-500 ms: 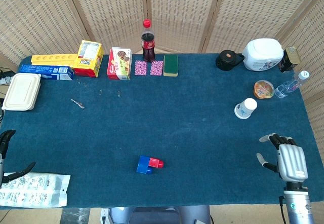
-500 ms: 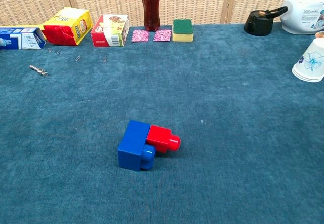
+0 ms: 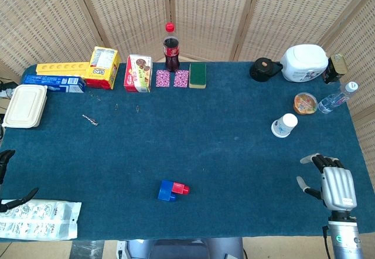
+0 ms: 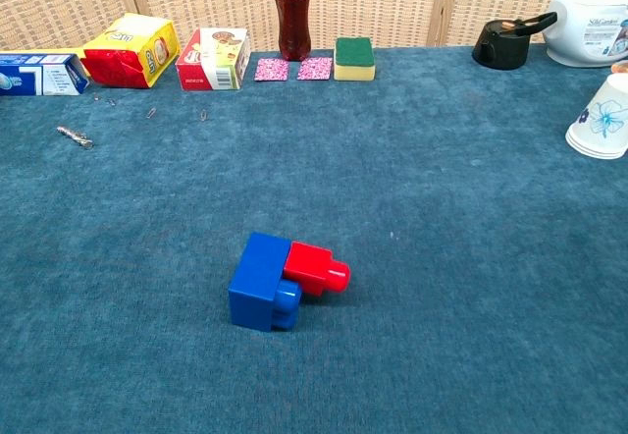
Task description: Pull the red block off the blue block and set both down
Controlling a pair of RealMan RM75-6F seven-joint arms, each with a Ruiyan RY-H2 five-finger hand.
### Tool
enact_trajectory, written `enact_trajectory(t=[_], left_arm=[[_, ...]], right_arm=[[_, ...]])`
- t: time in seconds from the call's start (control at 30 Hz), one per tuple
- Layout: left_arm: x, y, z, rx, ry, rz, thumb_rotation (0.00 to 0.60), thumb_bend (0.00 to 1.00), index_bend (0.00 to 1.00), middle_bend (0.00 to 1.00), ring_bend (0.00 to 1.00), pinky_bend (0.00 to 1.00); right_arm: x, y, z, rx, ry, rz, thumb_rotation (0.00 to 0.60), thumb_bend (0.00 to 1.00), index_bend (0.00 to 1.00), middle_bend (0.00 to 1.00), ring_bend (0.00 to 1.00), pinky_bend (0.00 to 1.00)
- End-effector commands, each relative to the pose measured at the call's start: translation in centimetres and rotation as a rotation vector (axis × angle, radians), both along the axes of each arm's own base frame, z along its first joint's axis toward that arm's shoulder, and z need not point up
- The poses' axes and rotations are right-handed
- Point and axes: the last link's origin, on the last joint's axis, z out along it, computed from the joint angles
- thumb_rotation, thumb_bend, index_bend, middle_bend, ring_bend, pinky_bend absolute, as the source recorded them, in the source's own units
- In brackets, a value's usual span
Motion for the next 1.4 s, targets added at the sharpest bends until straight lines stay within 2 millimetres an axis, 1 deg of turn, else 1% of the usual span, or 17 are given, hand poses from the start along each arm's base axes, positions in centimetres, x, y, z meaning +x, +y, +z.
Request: enact_trajectory(t=[0.03, 0.1, 0.2, 0.27, 0.4, 0.47, 0.5, 0.6, 0.63, 0.73, 0.77, 0.87, 1.03, 1.2, 1.3, 1.4], left_arm=[[0.1, 0.1, 0.0, -0.009, 0.0, -0.01, 0.412, 0.19, 0.12, 0.13, 0.01, 0.09], [0.4, 0.3, -0.1, -0.03, -0.005, -0.021, 0.415, 0.19, 0.12, 0.13, 0.01, 0.09], [1.4, 0.6, -0.3, -0.08, -0.033, -0.058, 0.414, 0.19, 0.12, 0.13, 0.01, 0.09], [3.2, 1.4, -0.7, -0.157, -0.036, -0.134, 0.413, 0.19, 0.12, 0.13, 0.01, 0.09], [5.6, 2.3, -1.3, -0.261, -0.018, -0.216, 0.409, 0.19, 0.12, 0.13, 0.04, 0.09], [7.3, 2.9, -1.9, -0.333, 0.003, -0.272, 0.406, 0.19, 0.12, 0.13, 0.04, 0.09], [7.6, 3.1, -2.0, -0.342, 0.006, -0.274, 0.407, 0.19, 0.12, 0.13, 0.04, 0.09], [9.2, 3.8, -2.8, -0.403, 0.039, -0.322, 0.41, 0.19, 0.12, 0.13, 0.04, 0.09], [10.2, 4.2, -3.4, -0.438, 0.073, -0.363, 0.413, 0.19, 0.12, 0.13, 0.04, 0.09], [11.5, 5.0, -4.4, -0.479, 0.117, -0.391, 0.411, 0.19, 0.12, 0.13, 0.04, 0.09], [12.5, 5.4, -5.3, -0.507, 0.135, -0.415, 0.41, 0.19, 0.12, 0.13, 0.04, 0.09], [13.8, 6.5, -7.1, -0.549, 0.152, -0.425, 0.408, 0.2, 0.13, 0.14, 0.04, 0.09], [15.2, 7.6, -9.5, -0.602, 0.157, -0.447, 0.404, 0.2, 0.15, 0.13, 0.04, 0.09], [16.9, 8.5, -12.8, -0.66, 0.171, -0.472, 0.405, 0.2, 0.15, 0.13, 0.04, 0.09], [17.6, 8.6, -14.5, -0.702, 0.182, -0.476, 0.399, 0.2, 0.15, 0.13, 0.04, 0.09], [18.0, 8.7, -15.7, -0.729, 0.184, -0.469, 0.4, 0.2, 0.15, 0.13, 0.04, 0.09]], right_arm=[[-0.1, 0.2, 0.1, -0.003, 0.001, -0.004, 0.6, 0.3, 0.42, 0.41, 0.42, 0.31], [-0.1, 0.3, 0.3, -0.005, 0.0, -0.005, 0.6, 0.3, 0.42, 0.41, 0.42, 0.31], [-0.1, 0.3, 0.4, -0.006, -0.007, -0.003, 0.6, 0.3, 0.42, 0.41, 0.42, 0.31], [-0.1, 0.3, 0.5, -0.002, -0.003, 0.001, 0.6, 0.3, 0.42, 0.41, 0.42, 0.31], [-0.2, 0.5, 0.5, 0.001, -0.006, 0.002, 0.6, 0.3, 0.42, 0.41, 0.42, 0.31], [-0.4, 0.5, 0.4, -0.002, -0.009, 0.001, 0.6, 0.3, 0.42, 0.41, 0.42, 0.31], [-0.4, 0.5, 0.4, -0.002, -0.011, 0.001, 0.6, 0.3, 0.42, 0.41, 0.42, 0.31], [-0.6, 0.5, 0.4, -0.003, -0.016, 0.002, 0.6, 0.3, 0.42, 0.41, 0.42, 0.31], [-0.7, 0.5, 0.4, -0.004, -0.016, 0.001, 0.6, 0.3, 0.42, 0.41, 0.42, 0.31], [-0.9, 0.5, 0.4, -0.007, -0.019, 0.0, 0.6, 0.3, 0.42, 0.41, 0.42, 0.31], [-1.1, 0.5, 0.4, -0.006, -0.023, -0.005, 0.6, 0.3, 0.42, 0.41, 0.42, 0.31], [-1.5, 0.7, 0.3, -0.005, -0.028, -0.012, 0.599, 0.3, 0.42, 0.41, 0.42, 0.31], [-1.8, 0.9, 0.4, -0.008, -0.033, -0.019, 0.6, 0.3, 0.42, 0.41, 0.42, 0.31], [-2.1, 1.0, 0.5, -0.012, -0.032, -0.022, 0.598, 0.3, 0.42, 0.41, 0.42, 0.31], [-2.2, 1.1, 0.5, -0.013, -0.033, -0.025, 0.6, 0.3, 0.42, 0.41, 0.42, 0.31], [-2.5, 1.2, 0.6, -0.013, -0.033, -0.033, 0.6, 0.3, 0.42, 0.41, 0.42, 0.31]])
